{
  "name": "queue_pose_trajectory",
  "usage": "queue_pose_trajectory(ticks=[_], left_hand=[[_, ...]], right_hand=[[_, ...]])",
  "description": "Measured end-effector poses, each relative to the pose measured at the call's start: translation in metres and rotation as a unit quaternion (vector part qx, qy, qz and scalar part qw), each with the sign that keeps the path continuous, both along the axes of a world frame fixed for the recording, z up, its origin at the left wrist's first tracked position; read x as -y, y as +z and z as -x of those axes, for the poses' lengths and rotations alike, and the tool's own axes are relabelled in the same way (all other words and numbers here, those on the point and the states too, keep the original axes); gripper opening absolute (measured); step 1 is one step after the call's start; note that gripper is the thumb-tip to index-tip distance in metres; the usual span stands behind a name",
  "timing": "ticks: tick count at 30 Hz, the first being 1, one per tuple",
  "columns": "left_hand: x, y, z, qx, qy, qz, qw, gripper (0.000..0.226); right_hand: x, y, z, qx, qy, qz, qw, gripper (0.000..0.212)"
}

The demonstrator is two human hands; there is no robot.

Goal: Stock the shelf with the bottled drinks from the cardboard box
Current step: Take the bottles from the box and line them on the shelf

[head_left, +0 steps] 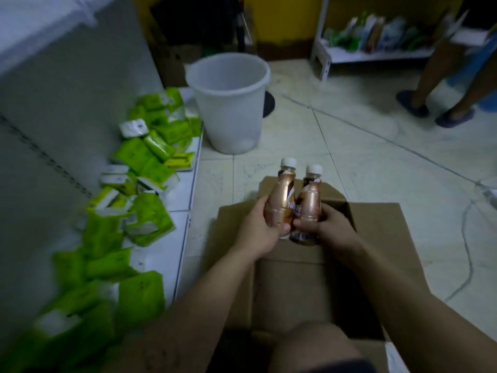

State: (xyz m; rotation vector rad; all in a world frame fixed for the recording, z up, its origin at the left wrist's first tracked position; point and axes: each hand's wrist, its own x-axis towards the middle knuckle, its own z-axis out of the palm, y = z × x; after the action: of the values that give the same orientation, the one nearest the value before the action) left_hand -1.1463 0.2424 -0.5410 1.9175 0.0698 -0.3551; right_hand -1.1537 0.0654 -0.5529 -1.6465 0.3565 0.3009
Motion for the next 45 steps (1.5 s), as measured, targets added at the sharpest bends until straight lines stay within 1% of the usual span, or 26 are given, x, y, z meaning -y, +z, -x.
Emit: queue_pose_trajectory(ticks=[5,9,10,12,15,18,22,27,29,31,33,35,36,38,39,40,41,43,44,45], left_hand=[[-0.024,0.105,0.021,0.128,0.060,-0.049,0.989,0.075],[-0.053,0.186,0.054,0.203,0.096,-0.065,0.972,0.091],[-0.062,0.204,0.061,0.221,0.102,-0.073,0.967,0.092],[-0.082,0.237,0.078,0.257,0.117,-0.098,0.954,0.087],[-0.118,0.280,0.105,0.283,0.159,-0.132,0.937,0.086],[-0.160,0.316,0.135,0.307,0.215,-0.178,0.910,0.085],[-0.220,0.352,0.182,0.324,0.296,-0.216,0.872,0.087],[-0.285,0.364,0.246,0.319,0.393,-0.238,0.829,0.087],[-0.304,0.361,0.271,0.319,0.425,-0.237,0.814,0.087],[-0.321,0.355,0.291,0.317,0.442,-0.216,0.811,0.089],[-0.334,0.345,0.307,0.314,0.448,-0.202,0.813,0.083],[-0.342,0.338,0.319,0.305,0.438,-0.224,0.816,0.073],[-0.346,0.335,0.323,0.303,0.431,-0.241,0.815,0.071],[-0.353,0.332,0.330,0.305,0.418,-0.274,0.810,0.072],[-0.356,0.330,0.330,0.307,0.412,-0.282,0.810,0.073],[-0.358,0.328,0.330,0.310,0.409,-0.281,0.811,0.074],[-0.360,0.325,0.330,0.313,0.412,-0.276,0.810,0.075],[-0.364,0.317,0.331,0.321,0.421,-0.265,0.806,0.078],[-0.367,0.312,0.333,0.322,0.421,-0.259,0.807,0.081],[-0.369,0.306,0.335,0.323,0.423,-0.250,0.809,0.083]], right_hand=[[-0.030,0.098,0.009,0.109,0.024,-0.004,0.994,0.058],[-0.060,0.183,0.029,0.209,0.057,0.017,0.976,0.057],[-0.068,0.203,0.034,0.231,0.068,0.016,0.970,0.055],[-0.089,0.236,0.043,0.268,0.094,0.011,0.959,0.054],[-0.126,0.275,0.052,0.312,0.126,-0.014,0.942,0.051],[-0.173,0.306,0.056,0.333,0.178,-0.050,0.925,0.046],[-0.251,0.342,0.066,0.350,0.257,-0.069,0.898,0.049],[-0.345,0.357,0.099,0.342,0.350,-0.084,0.868,0.050],[-0.377,0.353,0.115,0.323,0.376,-0.098,0.863,0.048],[-0.406,0.346,0.131,0.302,0.388,-0.087,0.867,0.048],[-0.430,0.338,0.146,0.259,0.398,-0.099,0.874,0.051],[-0.450,0.332,0.154,0.238,0.391,-0.106,0.883,0.054],[-0.461,0.332,0.157,0.245,0.380,-0.098,0.887,0.052],[-0.480,0.334,0.161,0.268,0.357,-0.068,0.892,0.036],[-0.489,0.334,0.161,0.283,0.349,-0.052,0.892,0.027],[-0.496,0.334,0.163,0.300,0.344,-0.033,0.889,0.022],[-0.503,0.332,0.165,0.313,0.342,-0.019,0.886,0.025],[-0.515,0.327,0.169,0.315,0.331,-0.017,0.889,0.041],[-0.518,0.325,0.171,0.313,0.323,-0.012,0.893,0.045],[-0.522,0.322,0.171,0.320,0.314,0.001,0.894,0.042]])
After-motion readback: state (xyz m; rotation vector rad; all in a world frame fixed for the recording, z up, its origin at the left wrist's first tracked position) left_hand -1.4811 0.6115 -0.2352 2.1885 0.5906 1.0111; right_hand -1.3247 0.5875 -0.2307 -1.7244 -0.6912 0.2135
